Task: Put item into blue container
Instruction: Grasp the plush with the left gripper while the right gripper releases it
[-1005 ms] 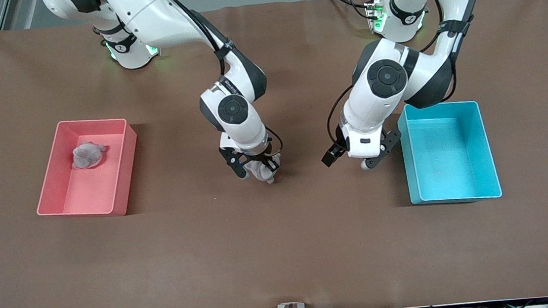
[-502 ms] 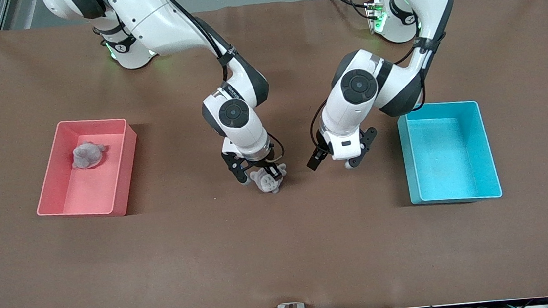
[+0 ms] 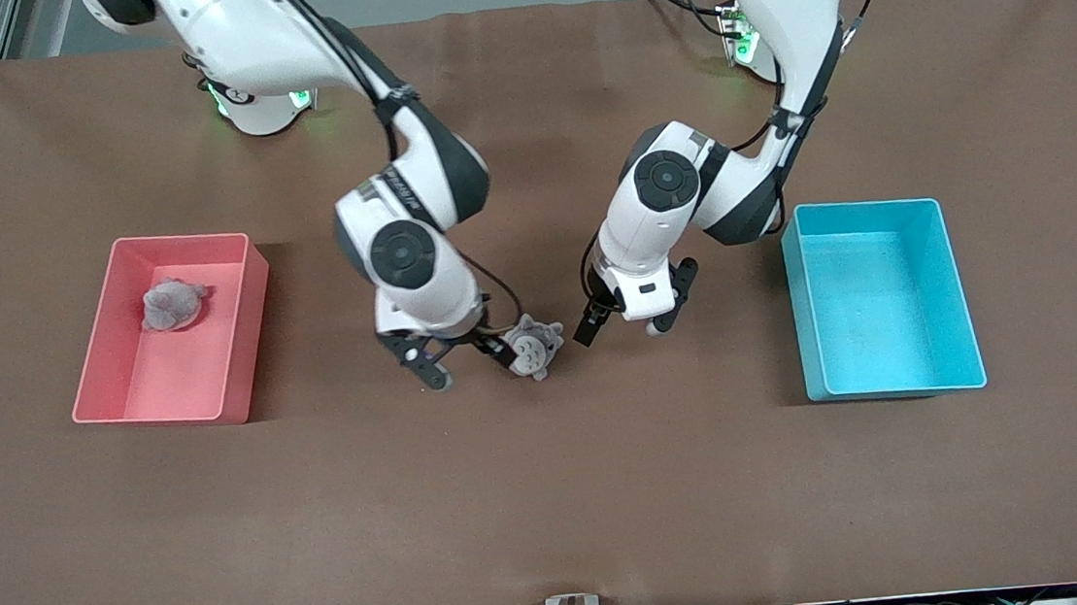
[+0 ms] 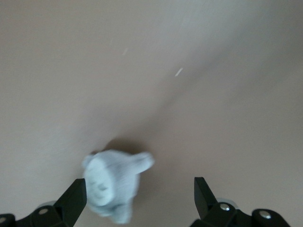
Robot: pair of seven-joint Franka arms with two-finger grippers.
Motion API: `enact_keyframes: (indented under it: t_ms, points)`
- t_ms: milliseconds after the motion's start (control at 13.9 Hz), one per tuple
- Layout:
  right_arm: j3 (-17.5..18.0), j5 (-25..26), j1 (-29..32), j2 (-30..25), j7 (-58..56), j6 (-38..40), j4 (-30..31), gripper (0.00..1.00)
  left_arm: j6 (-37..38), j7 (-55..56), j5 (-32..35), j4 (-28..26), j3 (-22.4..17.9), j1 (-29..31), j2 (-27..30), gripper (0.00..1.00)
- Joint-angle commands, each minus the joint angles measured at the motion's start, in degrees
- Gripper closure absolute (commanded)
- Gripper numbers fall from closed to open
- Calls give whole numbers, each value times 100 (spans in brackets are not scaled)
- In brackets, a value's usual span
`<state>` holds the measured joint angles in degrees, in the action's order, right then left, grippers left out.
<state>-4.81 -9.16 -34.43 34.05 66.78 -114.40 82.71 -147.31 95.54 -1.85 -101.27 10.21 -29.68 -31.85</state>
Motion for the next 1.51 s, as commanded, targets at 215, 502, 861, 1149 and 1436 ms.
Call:
enact_keyframes:
  t_ms: [215,502,861,1149,1436]
  points:
    - [77,545,1323,-1926,-2779,401,2159,0,-729,421,-386,1019,25,-371,-970,0]
    - [77,836,2526,-2350,-4853,340,2855,0,-729,483,-360,1293,16,-556,-1332,0]
    - [77,872,3828,-2535,-6806,-1010,4154,0,-738,561,-316,1285,-28,-688,-1517,11]
    - [86,872,4366,-2483,-7310,-2059,5000,0,-738,685,-316,1285,-63,-715,-1578,64]
    - [86,872,4498,-2237,-7319,-2086,5045,0,-703,632,-272,1259,-107,-636,-1491,100]
